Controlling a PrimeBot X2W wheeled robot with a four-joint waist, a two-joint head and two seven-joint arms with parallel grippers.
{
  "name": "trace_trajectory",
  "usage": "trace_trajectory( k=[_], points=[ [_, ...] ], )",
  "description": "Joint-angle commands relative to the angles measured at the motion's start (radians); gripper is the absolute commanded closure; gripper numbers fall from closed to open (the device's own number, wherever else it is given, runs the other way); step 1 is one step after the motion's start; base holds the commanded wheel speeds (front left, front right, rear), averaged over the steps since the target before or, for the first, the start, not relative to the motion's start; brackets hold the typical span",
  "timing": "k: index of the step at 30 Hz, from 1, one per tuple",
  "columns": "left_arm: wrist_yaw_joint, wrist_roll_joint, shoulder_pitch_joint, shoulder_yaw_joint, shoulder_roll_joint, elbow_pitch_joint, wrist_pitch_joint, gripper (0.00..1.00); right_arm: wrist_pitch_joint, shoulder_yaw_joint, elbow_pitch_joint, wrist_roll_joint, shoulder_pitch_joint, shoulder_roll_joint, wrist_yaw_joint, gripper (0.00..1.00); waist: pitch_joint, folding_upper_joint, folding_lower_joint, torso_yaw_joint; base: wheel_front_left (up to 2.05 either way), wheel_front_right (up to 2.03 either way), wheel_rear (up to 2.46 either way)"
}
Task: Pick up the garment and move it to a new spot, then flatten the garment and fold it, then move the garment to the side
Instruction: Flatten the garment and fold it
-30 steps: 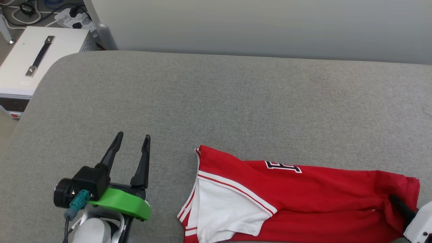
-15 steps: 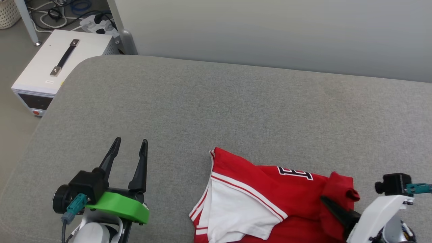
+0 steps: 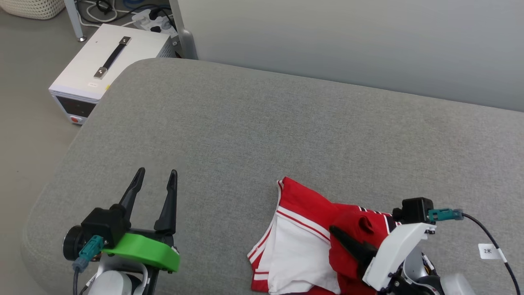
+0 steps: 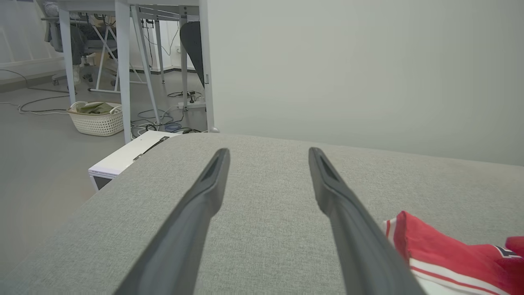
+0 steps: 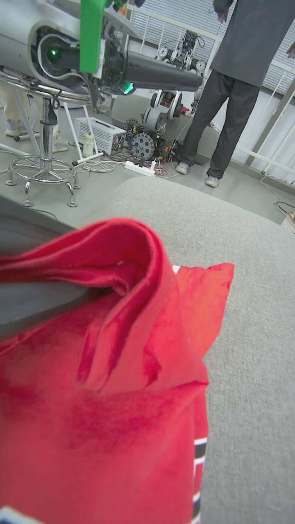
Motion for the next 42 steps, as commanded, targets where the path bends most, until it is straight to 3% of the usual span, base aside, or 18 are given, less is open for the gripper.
trace_trajectory(
  k=[1, 12, 13, 14, 19, 30, 33, 35, 38, 42],
  points=[
    [-0.003, -0.009, 0.0, -0.001, -0.004, 0.002, -0.006, 0.0, -0.031, 0.014, 0.032, 0.004, -0.032, 0.002, -0.001, 1.0, 0.011, 0.0, 0.0, 0.02, 0.0, 0.0, 0.0],
    [-0.003, -0.002, -0.017, -0.01, -0.025, -0.001, -0.006, 0.0, -0.188, 0.105, 0.316, 0.02, -0.189, 0.002, -0.001, 1.0, 0.046, 0.0, 0.0, 0.083, 0.0, 0.0, 0.0],
    [-0.003, -0.001, -0.018, -0.007, -0.026, -0.003, -0.006, 0.0, -0.195, 0.108, 0.338, 0.021, -0.2, 0.002, -0.001, 0.86, 0.047, 0.0, 0.0, 0.086, 0.0, 0.0, 0.0],
    [-0.003, -0.001, -0.018, -0.003, -0.03, -0.004, -0.006, 0.0, -0.199, 0.117, 0.365, 0.022, -0.213, 0.002, -0.001, 0.02, 0.047, 0.0, 0.0, 0.089, 0.0, 0.0, 0.0],
    [-0.003, 0.001, -0.015, -0.007, -0.027, -0.001, -0.006, 0.0, -0.229, 0.169, 0.428, 0.061, -0.253, 0.002, -0.001, 0.0, 0.031, 0.0, 0.0, 0.1, 0.0, 0.0, 0.0],
    [-0.003, 0.0, 0.006, -0.017, -0.009, 0.005, -0.006, 0.0, -0.289, 0.261, 0.415, 0.167, -0.308, 0.002, -0.001, 0.0, -0.023, 0.0, 0.0, 0.063, 0.0, 0.0, 0.0],
    [-0.003, -0.002, 0.006, -0.024, -0.008, -0.002, -0.006, 0.0, -0.313, 0.248, 0.417, 0.097, -0.329, 0.002, -0.001, 0.0, -0.028, 0.0, 0.0, 0.04, 0.0, 0.0, 0.0],
    [-0.003, -0.004, 0.007, -0.026, -0.008, -0.007, -0.006, 0.0, -0.334, 0.239, 0.408, -0.007, -0.345, -0.01, -0.001, 0.0, -0.031, 0.0, 0.0, 0.021, 0.0, 0.0, 0.0],
    [-0.003, -0.01, 0.007, -0.025, -0.011, -0.015, -0.006, 0.0, -0.378, 0.235, 0.365, -0.176, -0.362, -0.07, -0.001, 0.0, -0.033, 0.0, 0.0, -0.013, 0.0, 0.0, 0.0],
    [-0.003, -0.014, 0.009, -0.029, -0.016, -0.019, -0.006, 0.0, -0.436, 0.215, 0.292, -0.319, -0.368, -0.159, -0.001, 0.0, -0.031, 0.0, 0.0, -0.059, 0.0, 0.0, 0.0]
  ],
)
